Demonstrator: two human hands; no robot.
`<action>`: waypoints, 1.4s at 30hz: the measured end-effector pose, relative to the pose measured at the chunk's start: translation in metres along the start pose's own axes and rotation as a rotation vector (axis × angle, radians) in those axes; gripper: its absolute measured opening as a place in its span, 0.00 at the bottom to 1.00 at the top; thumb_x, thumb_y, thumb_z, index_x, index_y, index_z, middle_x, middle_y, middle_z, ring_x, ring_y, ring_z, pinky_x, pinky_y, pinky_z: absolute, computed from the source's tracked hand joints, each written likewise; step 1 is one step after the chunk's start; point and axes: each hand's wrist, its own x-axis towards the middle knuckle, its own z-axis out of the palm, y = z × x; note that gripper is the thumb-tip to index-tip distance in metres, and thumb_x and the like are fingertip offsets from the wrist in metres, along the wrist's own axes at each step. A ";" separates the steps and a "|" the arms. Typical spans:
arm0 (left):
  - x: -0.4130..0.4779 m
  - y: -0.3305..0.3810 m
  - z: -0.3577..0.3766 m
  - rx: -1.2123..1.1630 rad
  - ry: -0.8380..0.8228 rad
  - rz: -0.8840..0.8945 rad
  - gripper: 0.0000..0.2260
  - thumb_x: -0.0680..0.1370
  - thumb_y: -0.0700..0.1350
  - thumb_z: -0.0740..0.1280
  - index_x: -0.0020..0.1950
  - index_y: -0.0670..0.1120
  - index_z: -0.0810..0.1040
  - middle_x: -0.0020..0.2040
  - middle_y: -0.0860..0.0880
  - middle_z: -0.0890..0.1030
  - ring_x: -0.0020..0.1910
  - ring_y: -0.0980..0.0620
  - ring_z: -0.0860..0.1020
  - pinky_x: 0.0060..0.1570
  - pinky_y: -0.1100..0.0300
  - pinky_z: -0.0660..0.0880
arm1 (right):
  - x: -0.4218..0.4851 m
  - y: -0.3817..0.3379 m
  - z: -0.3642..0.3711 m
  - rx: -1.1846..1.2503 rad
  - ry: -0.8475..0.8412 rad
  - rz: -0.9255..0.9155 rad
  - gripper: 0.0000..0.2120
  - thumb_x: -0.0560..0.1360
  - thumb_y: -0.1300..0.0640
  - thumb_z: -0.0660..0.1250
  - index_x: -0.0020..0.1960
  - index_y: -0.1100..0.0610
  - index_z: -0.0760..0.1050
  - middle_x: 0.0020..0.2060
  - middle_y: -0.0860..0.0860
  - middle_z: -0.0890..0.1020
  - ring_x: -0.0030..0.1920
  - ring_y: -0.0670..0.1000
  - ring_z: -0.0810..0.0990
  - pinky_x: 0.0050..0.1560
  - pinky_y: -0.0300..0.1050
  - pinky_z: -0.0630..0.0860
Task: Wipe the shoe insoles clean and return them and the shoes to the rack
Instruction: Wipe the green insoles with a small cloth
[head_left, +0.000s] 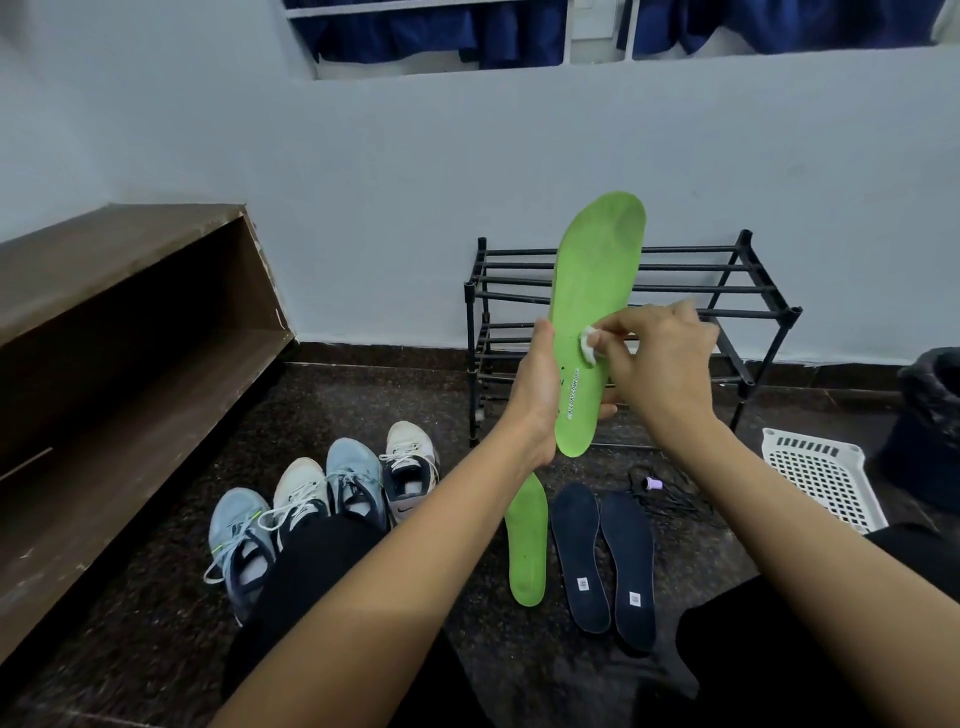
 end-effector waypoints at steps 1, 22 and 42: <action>0.000 0.000 -0.002 -0.009 0.006 0.001 0.30 0.82 0.63 0.45 0.62 0.44 0.78 0.50 0.41 0.84 0.43 0.47 0.82 0.44 0.53 0.79 | -0.002 -0.003 0.001 0.027 -0.015 -0.004 0.05 0.73 0.52 0.70 0.44 0.52 0.83 0.40 0.49 0.84 0.48 0.55 0.71 0.43 0.46 0.53; -0.008 -0.004 -0.004 -0.094 -0.020 -0.023 0.24 0.83 0.57 0.49 0.46 0.46 0.80 0.35 0.48 0.82 0.32 0.52 0.80 0.32 0.64 0.76 | -0.007 -0.009 0.013 -0.084 0.026 -0.002 0.06 0.74 0.51 0.68 0.46 0.52 0.82 0.38 0.51 0.83 0.45 0.57 0.73 0.42 0.47 0.53; -0.008 0.005 -0.016 -0.119 0.069 -0.119 0.29 0.81 0.63 0.50 0.46 0.43 0.81 0.40 0.44 0.82 0.37 0.47 0.80 0.38 0.57 0.74 | -0.039 -0.019 0.013 -0.028 -0.086 -0.206 0.03 0.68 0.50 0.74 0.42 0.47 0.83 0.33 0.47 0.83 0.40 0.55 0.74 0.41 0.48 0.58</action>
